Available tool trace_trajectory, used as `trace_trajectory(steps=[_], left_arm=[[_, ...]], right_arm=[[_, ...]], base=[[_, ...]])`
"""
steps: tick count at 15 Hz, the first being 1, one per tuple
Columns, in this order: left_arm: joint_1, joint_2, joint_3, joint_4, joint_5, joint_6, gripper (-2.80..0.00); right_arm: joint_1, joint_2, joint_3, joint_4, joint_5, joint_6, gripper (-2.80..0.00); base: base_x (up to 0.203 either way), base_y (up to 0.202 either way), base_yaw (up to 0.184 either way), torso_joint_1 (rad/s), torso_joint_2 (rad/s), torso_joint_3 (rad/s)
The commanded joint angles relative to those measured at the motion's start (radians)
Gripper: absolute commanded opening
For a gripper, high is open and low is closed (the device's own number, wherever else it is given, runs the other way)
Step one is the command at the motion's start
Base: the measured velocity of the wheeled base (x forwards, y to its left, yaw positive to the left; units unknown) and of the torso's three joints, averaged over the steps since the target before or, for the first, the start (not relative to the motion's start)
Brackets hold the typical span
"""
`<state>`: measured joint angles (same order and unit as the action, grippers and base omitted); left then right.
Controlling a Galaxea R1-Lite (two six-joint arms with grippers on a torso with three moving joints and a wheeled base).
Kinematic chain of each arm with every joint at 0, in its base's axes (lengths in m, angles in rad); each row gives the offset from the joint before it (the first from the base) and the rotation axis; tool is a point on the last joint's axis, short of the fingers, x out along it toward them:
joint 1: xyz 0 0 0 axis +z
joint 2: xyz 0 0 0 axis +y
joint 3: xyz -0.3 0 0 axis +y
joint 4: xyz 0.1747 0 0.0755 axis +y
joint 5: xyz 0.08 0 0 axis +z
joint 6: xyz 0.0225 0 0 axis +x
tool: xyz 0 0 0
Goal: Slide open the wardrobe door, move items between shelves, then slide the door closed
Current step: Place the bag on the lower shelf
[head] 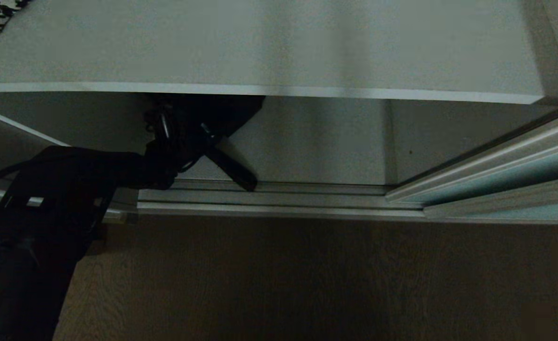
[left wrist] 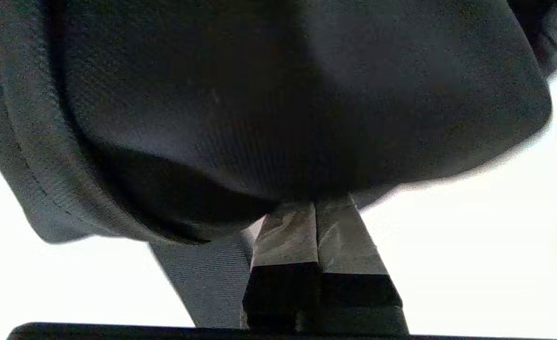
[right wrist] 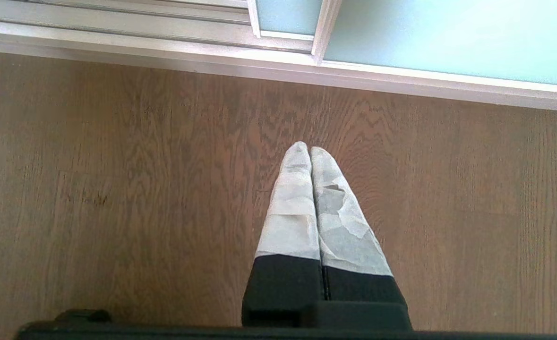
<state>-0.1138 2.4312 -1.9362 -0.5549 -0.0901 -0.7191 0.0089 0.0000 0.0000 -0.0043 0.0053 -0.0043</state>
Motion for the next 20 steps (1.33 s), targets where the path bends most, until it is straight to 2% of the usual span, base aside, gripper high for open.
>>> trace_trajectory(steps=[1, 3, 6, 7, 8, 9, 11, 13, 20], left_arm=[[-0.006, 0.001, -0.001, -0.062, -0.007, -0.035, -2.8], [-0.013, -0.018, 0.0, -0.115, -0.033, -0.075, -2.8], [-0.04, -0.036, 0.003, -0.029, -0.065, -0.07, -2.8], [-0.045, -0.051, 0.004, 0.045, -0.123, -0.069, -2.8], [-0.048, -0.073, 0.005, 0.141, -0.212, -0.061, -2.8], [-0.05, -0.092, 0.01, 0.219, -0.243, -0.036, -2.8], [-0.054, -0.107, 0.016, 0.352, -0.257, 0.065, -2.8], [-0.056, -0.133, 0.073, 0.39, -0.256, 0.066, -2.8], [-0.08, -0.363, 0.428, 0.412, -0.24, 0.048, -2.8]], right_arm=[[0.0, -0.005, 0.0, 0.0, 0.001, 0.0, -2.8], [0.0, -0.005, 0.001, 0.0, 0.001, 0.001, -2.8], [0.0, -0.005, 0.0, 0.0, 0.001, 0.001, -2.8], [0.0, -0.005, 0.0, 0.0, 0.001, 0.0, -2.8], [0.0, -0.005, 0.0, 0.0, 0.001, 0.0, -2.8], [0.0, -0.005, 0.001, 0.0, 0.001, 0.0, -2.8], [0.0, -0.005, 0.0, 0.0, 0.001, 0.001, -2.8], [0.0, -0.004, 0.0, 0.0, 0.001, 0.001, -2.8], [0.0, -0.005, 0.001, 0.0, 0.001, 0.0, -2.8]], base=[[0.0, 0.0, 0.0, 0.0, 0.0, 0.0], [0.0, 0.0, 0.0, 0.0, 0.0, 0.0], [0.0, 0.0, 0.0, 0.0, 0.0, 0.0], [0.0, 0.0, 0.0, 0.0, 0.0, 0.0], [0.0, 0.0, 0.0, 0.0, 0.0, 0.0], [0.0, 0.0, 0.0, 0.0, 0.0, 0.0], [0.0, 0.0, 0.0, 0.0, 0.0, 0.0], [0.0, 0.0, 0.0, 0.0, 0.0, 0.0], [0.0, 0.0, 0.0, 0.0, 0.0, 0.0]])
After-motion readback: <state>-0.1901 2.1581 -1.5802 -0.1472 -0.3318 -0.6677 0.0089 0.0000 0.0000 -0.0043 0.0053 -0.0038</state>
